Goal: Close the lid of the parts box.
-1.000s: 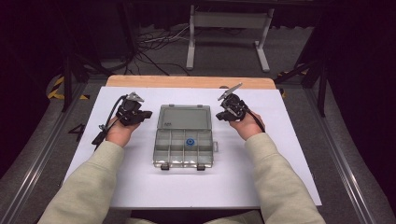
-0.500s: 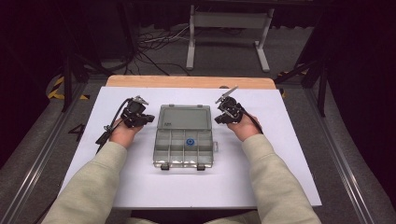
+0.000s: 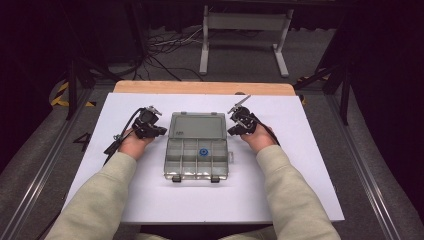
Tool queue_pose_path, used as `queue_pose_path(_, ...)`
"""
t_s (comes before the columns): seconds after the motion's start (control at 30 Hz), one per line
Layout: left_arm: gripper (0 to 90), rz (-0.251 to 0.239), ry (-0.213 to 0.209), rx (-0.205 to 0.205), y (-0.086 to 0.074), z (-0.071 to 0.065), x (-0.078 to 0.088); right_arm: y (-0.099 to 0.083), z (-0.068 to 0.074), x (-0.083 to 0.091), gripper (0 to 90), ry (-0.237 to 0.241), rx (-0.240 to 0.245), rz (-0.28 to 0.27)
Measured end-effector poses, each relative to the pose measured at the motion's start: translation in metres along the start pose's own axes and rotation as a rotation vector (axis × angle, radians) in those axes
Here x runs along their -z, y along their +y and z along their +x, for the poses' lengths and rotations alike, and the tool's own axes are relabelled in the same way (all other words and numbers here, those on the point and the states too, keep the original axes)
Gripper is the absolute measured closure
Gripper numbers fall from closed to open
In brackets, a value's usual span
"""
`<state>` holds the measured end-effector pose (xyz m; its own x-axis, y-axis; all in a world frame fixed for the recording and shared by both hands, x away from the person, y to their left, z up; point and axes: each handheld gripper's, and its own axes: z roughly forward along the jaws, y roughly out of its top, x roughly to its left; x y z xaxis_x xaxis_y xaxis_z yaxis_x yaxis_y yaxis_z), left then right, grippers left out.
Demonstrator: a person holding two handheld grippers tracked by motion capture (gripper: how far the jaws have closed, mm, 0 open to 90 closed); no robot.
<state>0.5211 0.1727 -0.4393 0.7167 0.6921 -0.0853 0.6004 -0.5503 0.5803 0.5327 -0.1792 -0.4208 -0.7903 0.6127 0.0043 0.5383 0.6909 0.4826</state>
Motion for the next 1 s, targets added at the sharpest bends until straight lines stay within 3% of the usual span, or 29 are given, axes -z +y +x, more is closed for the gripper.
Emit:
queue_pose_path(0.27, 89.6, 0.033, -0.013, 0.001, -0.0009, -0.0004, -0.0048, -0.001, -0.0009, -0.0047, 90.0, 0.015, -0.01, 0.006)
queue_pose_path(0.63, 88.7, 0.03, -0.034, 0.009, -0.0013, -0.0001, -0.0056, -0.0031, -0.0012, -0.0084, 90.0, 0.027, -0.016, 0.008)
queue_pose_path(0.8, 89.6, 0.025, -0.033, -0.008, 0.0004, -0.0036, -0.0077, -0.0024, -0.0007, -0.0091, 90.0, 0.028, -0.02, 0.006)
queue_pose_path(1.0, 89.6, 0.012, -0.051, 0.009, -0.0005, -0.0011, -0.0086, -0.0015, -0.0015, -0.0105, 90.0, 0.018, -0.022, -0.006)
